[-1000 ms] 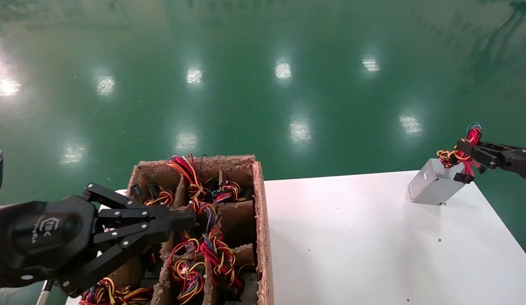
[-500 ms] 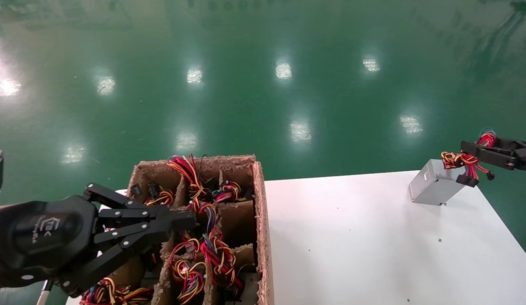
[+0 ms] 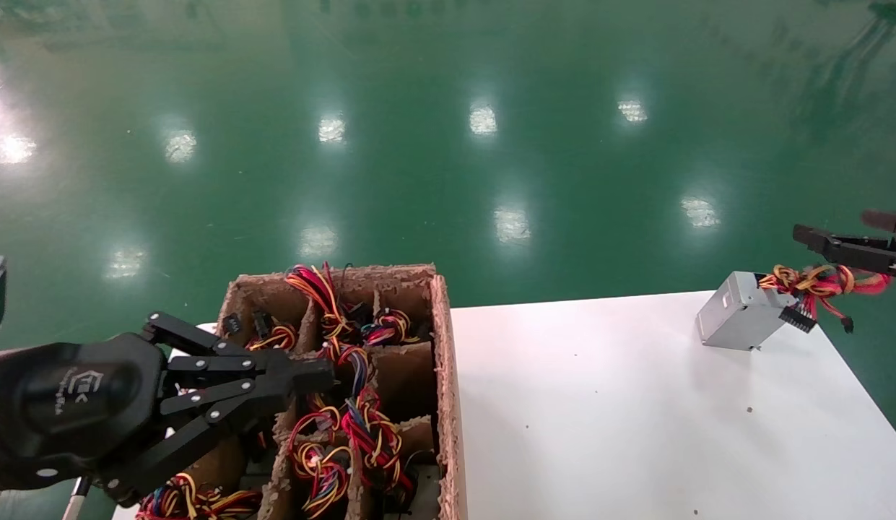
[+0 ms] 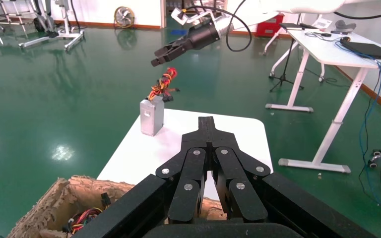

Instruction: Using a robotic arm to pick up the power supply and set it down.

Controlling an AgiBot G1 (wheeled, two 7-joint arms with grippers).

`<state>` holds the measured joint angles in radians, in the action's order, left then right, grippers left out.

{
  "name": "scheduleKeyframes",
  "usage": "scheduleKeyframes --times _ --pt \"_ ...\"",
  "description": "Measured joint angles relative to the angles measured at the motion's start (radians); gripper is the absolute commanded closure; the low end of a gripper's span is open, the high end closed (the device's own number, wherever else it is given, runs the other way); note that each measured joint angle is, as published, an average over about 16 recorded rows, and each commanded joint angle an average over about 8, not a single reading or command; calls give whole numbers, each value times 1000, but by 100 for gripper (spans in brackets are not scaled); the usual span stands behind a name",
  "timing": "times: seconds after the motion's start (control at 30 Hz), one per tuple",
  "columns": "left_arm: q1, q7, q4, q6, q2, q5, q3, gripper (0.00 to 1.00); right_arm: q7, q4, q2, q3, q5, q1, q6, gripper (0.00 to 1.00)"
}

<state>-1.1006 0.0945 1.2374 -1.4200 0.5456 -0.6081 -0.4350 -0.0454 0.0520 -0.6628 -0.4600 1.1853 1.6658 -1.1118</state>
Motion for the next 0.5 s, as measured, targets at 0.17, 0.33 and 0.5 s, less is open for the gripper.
scheduleKeyframes --times 0.17,0.33,0.5 --pt "0 0 0 0 0 0 0 100 -20 11 -3 15 -23 -8 -20 0" --pt "0 0 0 0 0 0 0 100 -27 42 -6 31 -50 -28 -40 0" --pt "0 0 0 0 0 0 0 100 -21 103 -5 45 -80 -59 -65 0"
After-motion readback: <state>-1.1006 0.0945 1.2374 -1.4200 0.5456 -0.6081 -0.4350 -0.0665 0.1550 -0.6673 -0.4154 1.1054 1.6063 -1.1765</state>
